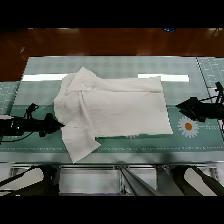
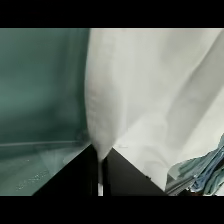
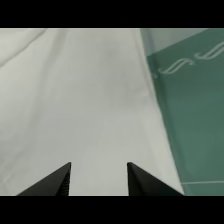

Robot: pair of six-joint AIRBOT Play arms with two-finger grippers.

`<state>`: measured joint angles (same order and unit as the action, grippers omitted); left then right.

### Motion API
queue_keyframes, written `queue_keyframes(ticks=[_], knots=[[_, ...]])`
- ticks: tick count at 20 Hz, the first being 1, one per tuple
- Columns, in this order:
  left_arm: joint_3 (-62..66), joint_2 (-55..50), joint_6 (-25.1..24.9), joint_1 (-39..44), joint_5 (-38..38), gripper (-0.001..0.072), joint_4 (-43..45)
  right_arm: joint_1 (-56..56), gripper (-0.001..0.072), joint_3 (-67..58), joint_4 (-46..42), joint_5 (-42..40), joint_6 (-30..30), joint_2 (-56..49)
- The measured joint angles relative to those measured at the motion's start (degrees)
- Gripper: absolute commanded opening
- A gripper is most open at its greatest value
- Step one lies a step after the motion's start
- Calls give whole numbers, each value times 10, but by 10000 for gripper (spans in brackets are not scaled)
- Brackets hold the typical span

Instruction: Fold the shirts.

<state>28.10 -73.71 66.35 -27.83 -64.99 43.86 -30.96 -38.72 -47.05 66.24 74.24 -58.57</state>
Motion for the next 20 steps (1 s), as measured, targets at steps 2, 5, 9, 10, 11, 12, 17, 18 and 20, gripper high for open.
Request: queue_keyframes(ticks=[2,5,9,10,11,12,17,18,20], knots=[[2,-1,-2,9,1,23,-2,-43,408,5,-35,16,16,0],[6,-1,-8,15,2,24,0,-90,408,35,-92,58,28,0],[9,-1,-11,17,3,24,-4,-112,408,90,-103,75,15,0],[9,-1,-11,18,3,24,-5,-115,408,98,-101,75,11,-2],[9,-2,-11,18,3,24,-6,-115,408,104,-97,75,9,-7],[9,-2,-13,18,3,24,-7,-114,408,109,-95,74,6,-14],[9,-2,-20,18,2,24,-10,-54,408,117,-78,49,2,-66],[9,-2,-20,18,2,23,-10,-40,408,117,-65,40,2,-74],[9,-2,-21,18,1,24,-10,-10,407,112,-38,13,2,-88]])
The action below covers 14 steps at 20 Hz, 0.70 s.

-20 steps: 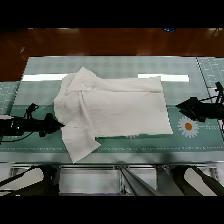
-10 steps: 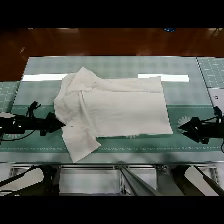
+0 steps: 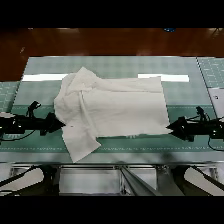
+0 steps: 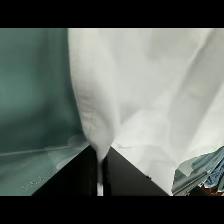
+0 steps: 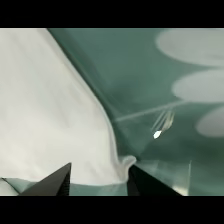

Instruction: Fold the shirts.

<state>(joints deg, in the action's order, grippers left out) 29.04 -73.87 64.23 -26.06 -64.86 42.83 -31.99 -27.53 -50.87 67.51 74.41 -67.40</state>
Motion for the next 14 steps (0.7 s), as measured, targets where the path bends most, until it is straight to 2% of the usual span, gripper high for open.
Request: queue_keyframes(ticks=[1,2,4,7,10,14], knots=[[0,0,0,0,0,23,0,15,406,-5,9,-10,0,-7],[0,0,0,0,-1,24,0,33,370,-12,17,-20,0,-16],[0,0,-1,0,-2,24,0,68,27,-27,24,-49,1,-34],[4,1,-1,0,-3,24,2,107,27,-55,26,-56,3,-54],[38,9,-1,0,-22,23,-9,123,26,-112,31,-18,-1,-50],[161,38,-1,3,-76,22,-112,146,26,-290,35,24,-2,-5]])
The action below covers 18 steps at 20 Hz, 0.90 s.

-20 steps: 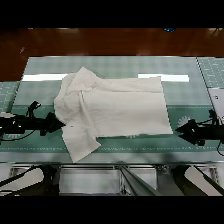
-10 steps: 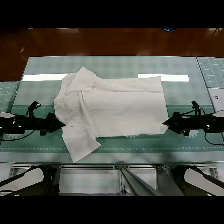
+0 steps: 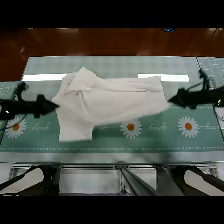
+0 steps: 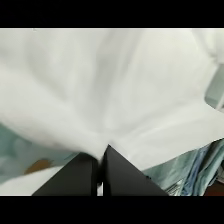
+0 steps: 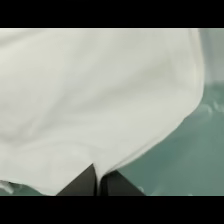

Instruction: Fold the shirts.

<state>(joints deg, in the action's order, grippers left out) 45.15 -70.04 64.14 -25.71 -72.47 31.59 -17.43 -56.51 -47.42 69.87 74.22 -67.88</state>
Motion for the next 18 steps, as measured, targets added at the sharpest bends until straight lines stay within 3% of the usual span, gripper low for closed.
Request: queue_keyframes(ticks=[4,8,12,18], knots=[[180,71,11,8,7,22,-64,11,26,-233,-9,9,28,52],[350,157,34,9,55,22,-36,14,27,-429,-38,18,55,93],[480,243,68,10,76,22,63,15,27,-524,-81,37,74,157],[544,402,144,37,75,22,304,15,27,-555,-138,88,92,275]])
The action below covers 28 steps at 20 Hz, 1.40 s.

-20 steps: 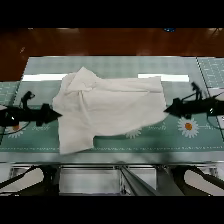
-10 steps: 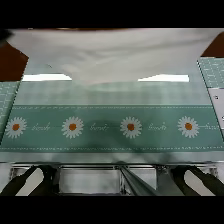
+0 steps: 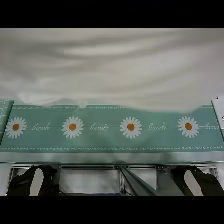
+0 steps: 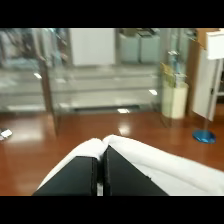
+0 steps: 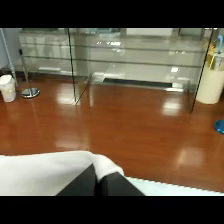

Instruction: Fold the shirts.

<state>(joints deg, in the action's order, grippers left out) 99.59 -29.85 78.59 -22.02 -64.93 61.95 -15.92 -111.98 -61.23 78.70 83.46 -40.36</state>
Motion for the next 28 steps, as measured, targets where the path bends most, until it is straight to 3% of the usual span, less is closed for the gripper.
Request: queue_keyframes(ticks=[6,13,19,23,28], knots=[[-1,74,64,94,-78,22,155,0,27,-2,-69,75,32,70],[-167,56,122,117,-131,22,189,0,27,161,-48,119,51,82],[-304,-85,102,119,-25,23,117,0,27,387,-2,-9,16,11],[-315,-249,76,120,60,23,74,1,27,438,46,-85,-31,-126],[-271,-450,66,127,144,23,45,1,27,451,168,-183,-104,-308]])
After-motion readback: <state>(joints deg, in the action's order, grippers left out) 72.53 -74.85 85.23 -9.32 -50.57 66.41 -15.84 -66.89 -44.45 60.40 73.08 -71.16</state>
